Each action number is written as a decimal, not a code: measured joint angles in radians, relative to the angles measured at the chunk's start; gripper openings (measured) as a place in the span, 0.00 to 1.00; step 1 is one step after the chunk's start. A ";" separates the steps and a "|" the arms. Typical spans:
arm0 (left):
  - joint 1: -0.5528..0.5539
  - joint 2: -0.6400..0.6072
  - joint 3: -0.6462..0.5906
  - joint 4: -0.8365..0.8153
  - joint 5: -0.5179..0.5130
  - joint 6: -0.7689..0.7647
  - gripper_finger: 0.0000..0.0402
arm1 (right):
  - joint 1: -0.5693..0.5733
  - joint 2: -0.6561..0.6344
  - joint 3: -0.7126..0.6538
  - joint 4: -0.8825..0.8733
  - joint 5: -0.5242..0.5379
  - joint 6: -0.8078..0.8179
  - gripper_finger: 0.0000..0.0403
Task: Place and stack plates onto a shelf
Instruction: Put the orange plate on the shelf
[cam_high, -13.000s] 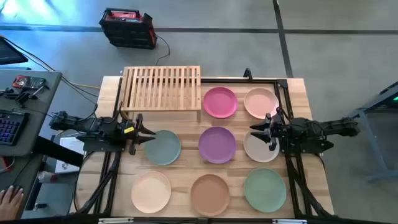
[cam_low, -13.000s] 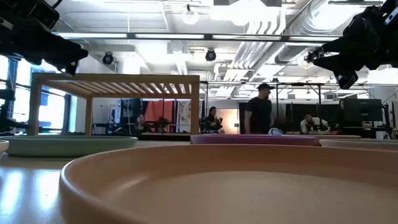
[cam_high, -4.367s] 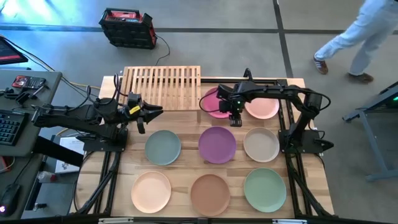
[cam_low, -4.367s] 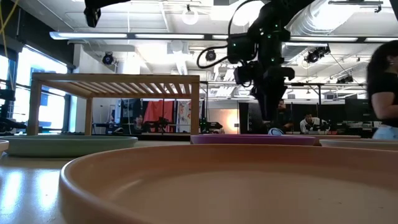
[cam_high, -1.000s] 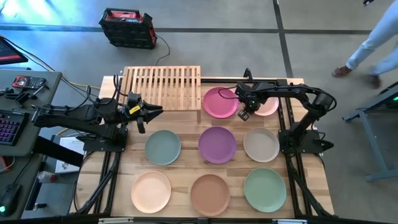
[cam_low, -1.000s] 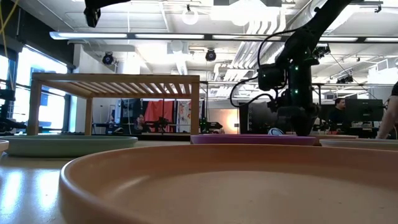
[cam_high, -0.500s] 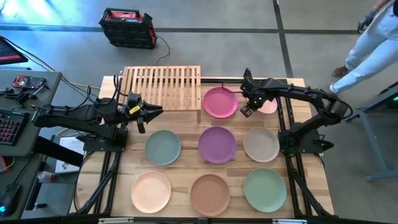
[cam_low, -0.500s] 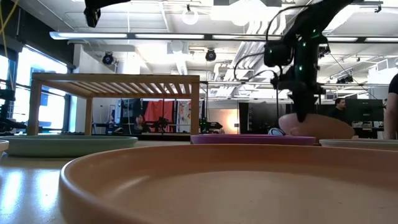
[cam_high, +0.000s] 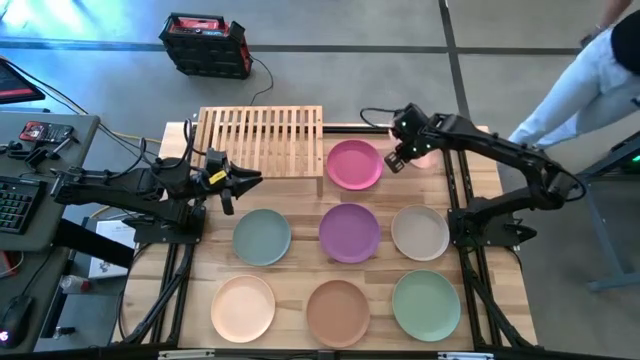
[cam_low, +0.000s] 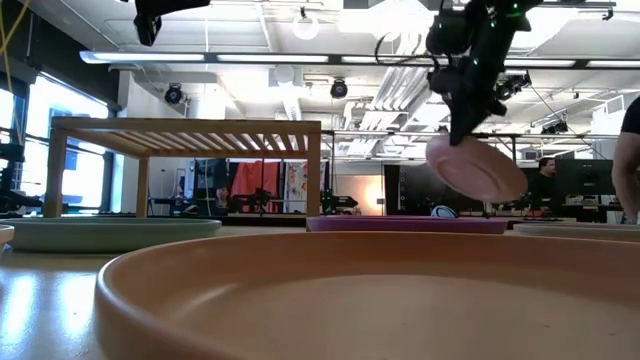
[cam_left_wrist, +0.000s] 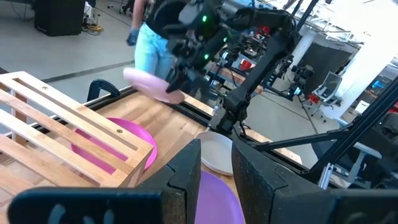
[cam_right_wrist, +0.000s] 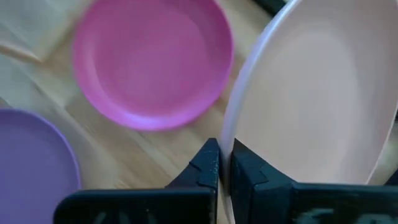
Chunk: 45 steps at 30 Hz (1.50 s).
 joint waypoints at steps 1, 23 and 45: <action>0.000 0.000 0.000 0.000 0.000 0.000 0.19 | 0.000 0.000 0.019 0.001 0.001 -0.007 0.00; 0.000 0.000 0.000 0.000 0.000 -0.028 0.19 | 0.001 0.140 0.521 0.079 0.023 -0.305 0.00; 0.000 0.000 0.000 -0.001 0.000 -0.028 0.19 | 0.193 0.459 0.847 0.100 0.021 -0.916 0.00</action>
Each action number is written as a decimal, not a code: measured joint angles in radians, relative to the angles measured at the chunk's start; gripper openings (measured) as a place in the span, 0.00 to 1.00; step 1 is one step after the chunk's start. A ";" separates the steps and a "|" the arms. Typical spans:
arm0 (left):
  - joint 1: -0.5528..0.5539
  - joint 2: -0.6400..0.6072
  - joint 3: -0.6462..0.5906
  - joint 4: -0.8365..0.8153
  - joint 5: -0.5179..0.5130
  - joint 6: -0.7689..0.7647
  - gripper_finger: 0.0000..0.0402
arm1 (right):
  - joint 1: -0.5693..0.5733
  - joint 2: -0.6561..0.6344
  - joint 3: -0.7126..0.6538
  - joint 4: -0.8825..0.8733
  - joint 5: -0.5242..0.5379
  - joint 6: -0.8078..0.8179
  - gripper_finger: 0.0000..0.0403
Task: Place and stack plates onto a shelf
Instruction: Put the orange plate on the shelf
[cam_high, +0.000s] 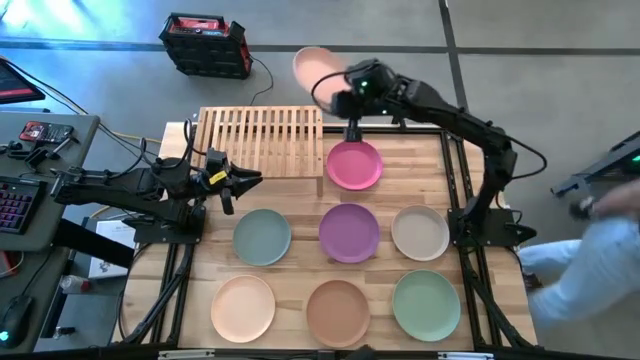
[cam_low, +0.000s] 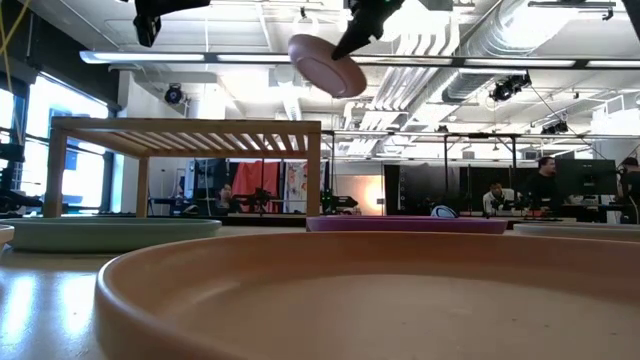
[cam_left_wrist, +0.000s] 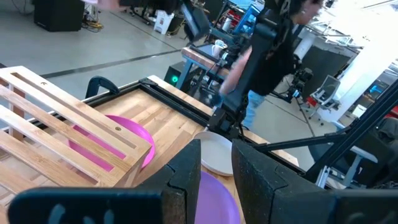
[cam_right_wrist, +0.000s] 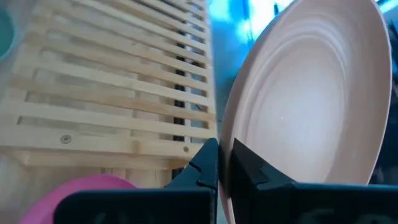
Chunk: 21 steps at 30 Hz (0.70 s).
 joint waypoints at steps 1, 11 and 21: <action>0.000 0.000 0.000 0.000 0.000 0.000 0.19 | 0.010 0.009 0.000 -0.001 0.000 -0.028 0.00; 0.000 0.000 0.000 -0.026 0.000 0.000 0.19 | 0.103 0.061 0.000 0.000 0.002 -0.208 0.00; 0.000 0.000 0.000 -0.027 0.000 0.000 0.19 | 0.170 0.139 0.000 -0.027 0.001 -0.194 0.00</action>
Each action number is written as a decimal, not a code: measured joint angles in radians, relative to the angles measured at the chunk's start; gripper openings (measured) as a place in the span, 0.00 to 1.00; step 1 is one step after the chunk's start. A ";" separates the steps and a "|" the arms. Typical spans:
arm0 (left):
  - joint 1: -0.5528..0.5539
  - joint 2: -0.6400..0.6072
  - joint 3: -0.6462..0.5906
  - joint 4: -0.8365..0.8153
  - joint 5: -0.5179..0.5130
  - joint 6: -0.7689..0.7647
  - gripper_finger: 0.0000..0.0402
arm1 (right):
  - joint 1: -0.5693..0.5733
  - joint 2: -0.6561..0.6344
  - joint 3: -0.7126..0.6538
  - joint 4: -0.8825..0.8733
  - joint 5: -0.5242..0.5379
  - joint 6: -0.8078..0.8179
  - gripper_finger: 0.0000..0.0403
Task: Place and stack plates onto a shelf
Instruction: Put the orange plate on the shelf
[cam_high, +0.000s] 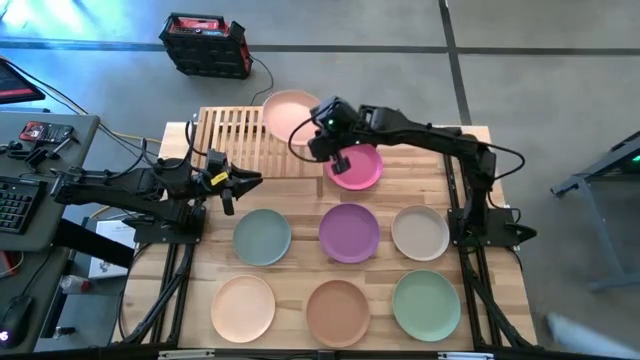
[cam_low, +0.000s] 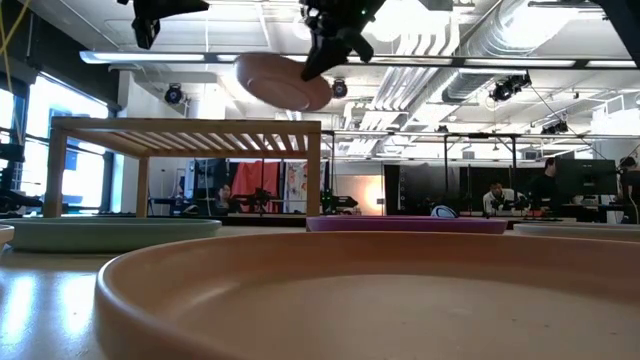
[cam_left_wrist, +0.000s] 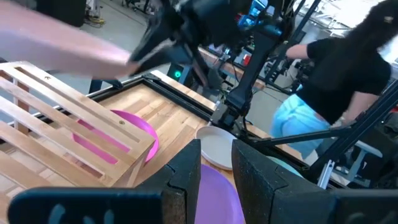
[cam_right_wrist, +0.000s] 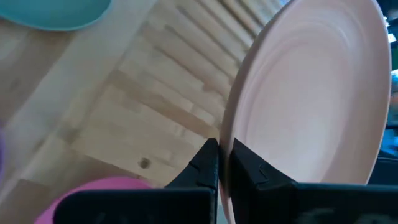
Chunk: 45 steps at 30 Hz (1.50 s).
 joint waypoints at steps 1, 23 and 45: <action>0.000 0.000 0.000 0.000 0.000 0.000 0.19 | 0.005 0.008 0.000 -0.008 0.000 0.005 0.00; 0.000 0.000 0.000 -0.020 0.000 0.000 0.19 | 0.050 0.088 0.000 -0.055 0.015 0.015 0.00; 0.000 0.000 0.000 -0.025 0.000 0.000 0.19 | 0.054 0.101 0.000 -0.056 0.006 -0.014 0.15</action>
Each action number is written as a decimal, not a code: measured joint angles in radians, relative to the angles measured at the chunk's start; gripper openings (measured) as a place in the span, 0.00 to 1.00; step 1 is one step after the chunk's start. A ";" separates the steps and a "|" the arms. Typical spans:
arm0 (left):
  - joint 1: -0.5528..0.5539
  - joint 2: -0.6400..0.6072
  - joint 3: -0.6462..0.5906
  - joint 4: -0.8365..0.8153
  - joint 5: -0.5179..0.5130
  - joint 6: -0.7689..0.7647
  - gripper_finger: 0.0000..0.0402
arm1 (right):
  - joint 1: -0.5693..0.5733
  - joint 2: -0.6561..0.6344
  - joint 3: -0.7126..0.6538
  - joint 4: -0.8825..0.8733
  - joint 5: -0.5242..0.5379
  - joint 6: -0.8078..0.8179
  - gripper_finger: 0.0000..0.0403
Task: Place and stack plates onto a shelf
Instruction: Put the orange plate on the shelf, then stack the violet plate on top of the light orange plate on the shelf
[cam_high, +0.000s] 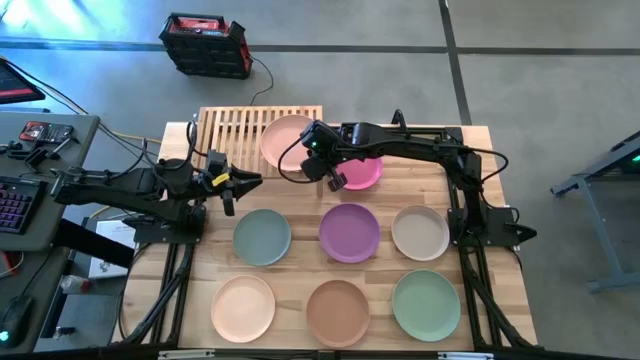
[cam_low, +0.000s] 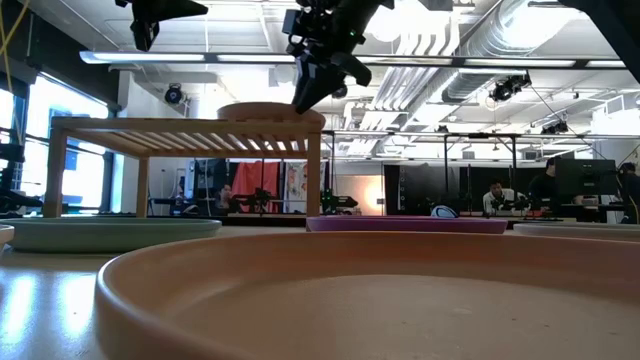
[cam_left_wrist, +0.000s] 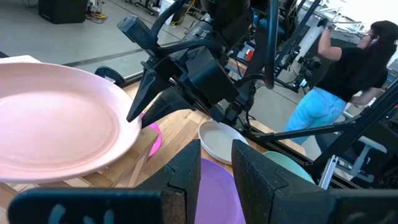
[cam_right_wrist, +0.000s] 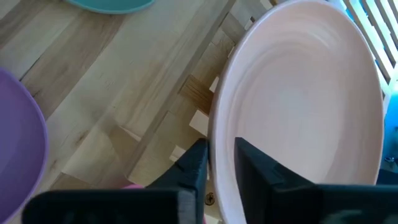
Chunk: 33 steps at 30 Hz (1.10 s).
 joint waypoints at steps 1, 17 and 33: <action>0.000 0.000 0.000 0.000 0.000 0.000 0.19 | 0.000 0.000 0.000 0.000 0.000 0.000 0.16; 0.000 0.000 0.000 -0.002 0.000 0.000 0.19 | 0.000 -0.006 0.172 -0.138 -0.012 0.100 0.21; 0.000 0.076 0.000 -0.024 0.014 -0.099 0.19 | 0.012 -0.076 0.369 -0.425 0.110 0.352 0.21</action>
